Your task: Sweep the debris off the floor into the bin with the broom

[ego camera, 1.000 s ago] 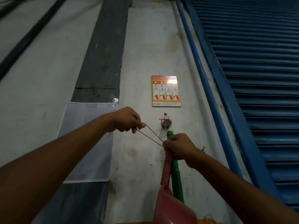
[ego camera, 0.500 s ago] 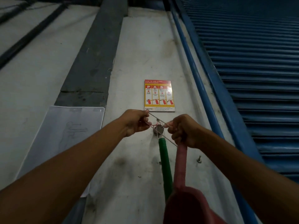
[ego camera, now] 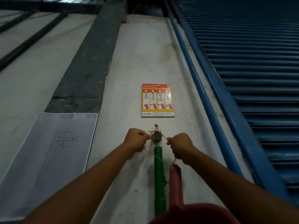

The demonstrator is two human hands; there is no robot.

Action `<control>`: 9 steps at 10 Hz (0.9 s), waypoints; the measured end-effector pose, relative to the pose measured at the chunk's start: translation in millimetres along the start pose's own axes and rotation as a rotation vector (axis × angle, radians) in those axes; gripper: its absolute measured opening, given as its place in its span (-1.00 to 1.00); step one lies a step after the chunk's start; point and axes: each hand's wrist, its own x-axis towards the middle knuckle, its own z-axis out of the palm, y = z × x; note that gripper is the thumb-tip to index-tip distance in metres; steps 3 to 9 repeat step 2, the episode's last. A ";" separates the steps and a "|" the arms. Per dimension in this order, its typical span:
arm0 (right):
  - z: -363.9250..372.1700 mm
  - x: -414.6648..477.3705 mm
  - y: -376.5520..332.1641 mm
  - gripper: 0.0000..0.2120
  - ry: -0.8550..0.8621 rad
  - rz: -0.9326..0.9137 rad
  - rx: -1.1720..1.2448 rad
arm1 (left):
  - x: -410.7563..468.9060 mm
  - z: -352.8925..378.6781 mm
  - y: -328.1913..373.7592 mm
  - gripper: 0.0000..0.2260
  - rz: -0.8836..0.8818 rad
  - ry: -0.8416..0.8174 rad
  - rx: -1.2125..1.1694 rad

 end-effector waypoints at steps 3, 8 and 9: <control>10.0 -31.3 9.7 -0.72 0.030 -0.211 -0.317 | -40.9 -14.5 -12.5 -0.80 -0.006 -0.094 -0.017; 10.0 -31.3 9.7 -0.72 0.030 -0.211 -0.317 | -40.9 -14.5 -12.5 -0.80 -0.006 -0.094 -0.017; 10.0 -31.3 9.7 -0.72 0.030 -0.211 -0.317 | -40.9 -14.5 -12.5 -0.80 -0.006 -0.094 -0.017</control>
